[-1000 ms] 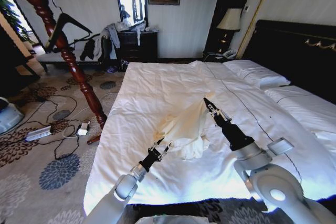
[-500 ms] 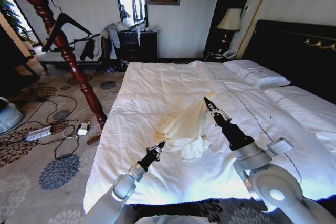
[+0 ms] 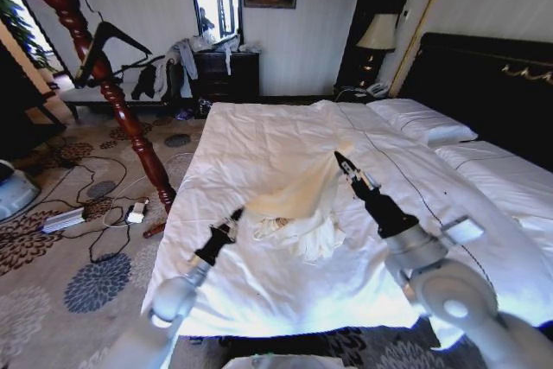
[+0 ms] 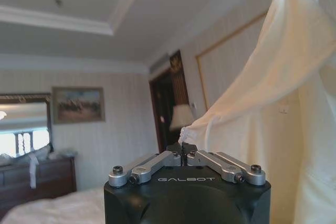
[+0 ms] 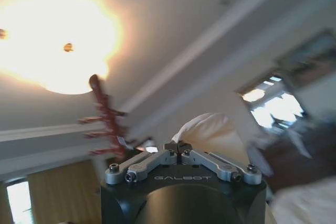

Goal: Pick up the clothes from the bed and hang them on the clothes hanger.

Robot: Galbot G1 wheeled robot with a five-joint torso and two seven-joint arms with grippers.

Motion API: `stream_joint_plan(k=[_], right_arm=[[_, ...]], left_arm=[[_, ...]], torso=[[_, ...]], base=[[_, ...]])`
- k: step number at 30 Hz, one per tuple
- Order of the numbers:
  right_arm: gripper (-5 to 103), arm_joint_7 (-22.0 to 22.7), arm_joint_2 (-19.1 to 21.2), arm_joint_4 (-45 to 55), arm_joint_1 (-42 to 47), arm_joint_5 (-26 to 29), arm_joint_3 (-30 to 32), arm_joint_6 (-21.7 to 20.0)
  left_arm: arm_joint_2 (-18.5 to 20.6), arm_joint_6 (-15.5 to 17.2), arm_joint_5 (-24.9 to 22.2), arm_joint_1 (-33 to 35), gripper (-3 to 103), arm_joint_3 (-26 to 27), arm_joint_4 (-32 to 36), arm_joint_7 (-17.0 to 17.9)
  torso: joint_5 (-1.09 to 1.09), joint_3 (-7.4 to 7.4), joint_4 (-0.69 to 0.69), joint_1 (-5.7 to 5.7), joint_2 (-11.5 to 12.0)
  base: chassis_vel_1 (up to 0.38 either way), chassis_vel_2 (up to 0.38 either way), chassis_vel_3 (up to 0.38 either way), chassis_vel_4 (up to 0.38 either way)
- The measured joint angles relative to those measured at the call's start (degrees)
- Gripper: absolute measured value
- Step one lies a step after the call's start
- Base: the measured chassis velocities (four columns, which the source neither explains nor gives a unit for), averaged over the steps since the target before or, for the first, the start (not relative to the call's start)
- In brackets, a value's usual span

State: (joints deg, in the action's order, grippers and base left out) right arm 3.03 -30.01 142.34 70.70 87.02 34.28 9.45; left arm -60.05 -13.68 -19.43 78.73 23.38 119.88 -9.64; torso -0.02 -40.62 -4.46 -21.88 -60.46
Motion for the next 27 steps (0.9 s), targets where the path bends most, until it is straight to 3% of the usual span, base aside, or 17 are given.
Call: stream_joint_plan(k=[7, 10, 12, 16, 17, 19, 22, 25, 27], right_arm=[[0, -1.84, 5.65, -1.10, -20.38, 11.80, -0.94, -1.06], [0, -1.83, 6.35, -1.88, -23.89, 13.14, -0.98, -1.50], [0, -0.64, 6.81, -3.51, -30.03, 14.30, -1.78, -3.96], [0, 2.88, 6.24, -4.99, -32.55, 13.30, -4.21, -8.12], [0, 6.99, 3.88, -6.87, -33.53, 9.33, -9.81, -12.53], [0, 8.97, 2.75, -8.00, -33.91, 7.31, -12.94, -14.39], [0, 15.99, -3.65, -13.25, -35.39, 1.52, -25.47, -20.11], [-3, 18.87, -7.44, -16.77, -36.45, -0.18, -30.83, -22.50], [8, 22.46, -12.86, -22.60, -38.35, -1.18, -36.25, -27.03]], left_arm=[[5.01, 4.77, -11.43, -0.60, 0, 7.03, 11.88, 2.49], [6.13, 5.56, -13.34, -0.45, 0, 8.43, 13.92, 2.79], [6.89, 6.02, -14.35, 1.07, 0, 9.89, 15.85, 2.87], [6.30, 5.93, -13.40, 2.39, 0, 9.33, 15.23, 2.78], [5.24, 5.67, -12.02, 3.27, 0, 8.11, 13.31, 2.39], [4.69, 5.52, -11.41, 3.50, 0, 7.49, 12.27, 2.22], [2.98, 5.50, -9.57, 3.68, 0, 4.90, 7.61, 1.66], [2.17, 5.78, -8.57, 3.62, 0, 3.47, 4.90, 1.70], [0.98, 6.43, -6.71, 3.88, 0, 1.73, 0.93, 2.28]], torso=[[0.02, 0.00, -0.02, -0.01, 0.00], [0.02, 0.00, -0.02, 0.00, 0.00], [0.01, 0.00, -0.01, 0.00, 0.00], [-0.01, 0.01, -0.03, 0.00, -0.01], [-0.01, 0.01, -0.04, 0.00, -0.01], [0.01, 0.01, -0.02, 0.00, 0.00], [0.02, -0.01, 0.00, -0.02, 0.01], [0.03, -0.01, 0.01, -0.01, 0.01], [0.00, 0.00, -0.02, -0.01, 0.01]], base=[[0.000, 0.000, 0.000, 0.000], [0.000, 0.000, 0.000, 0.000], [0.000, 0.000, 0.000, 0.000], [0.000, 0.000, 0.000, 0.000], [0.000, 0.000, 0.000, 0.000], [0.000, 0.000, 0.000, 0.000], [0.000, 0.000, 0.000, 0.000], [0.000, 0.000, 0.000, 0.000], [0.000, 0.000, 0.000, 0.000]])
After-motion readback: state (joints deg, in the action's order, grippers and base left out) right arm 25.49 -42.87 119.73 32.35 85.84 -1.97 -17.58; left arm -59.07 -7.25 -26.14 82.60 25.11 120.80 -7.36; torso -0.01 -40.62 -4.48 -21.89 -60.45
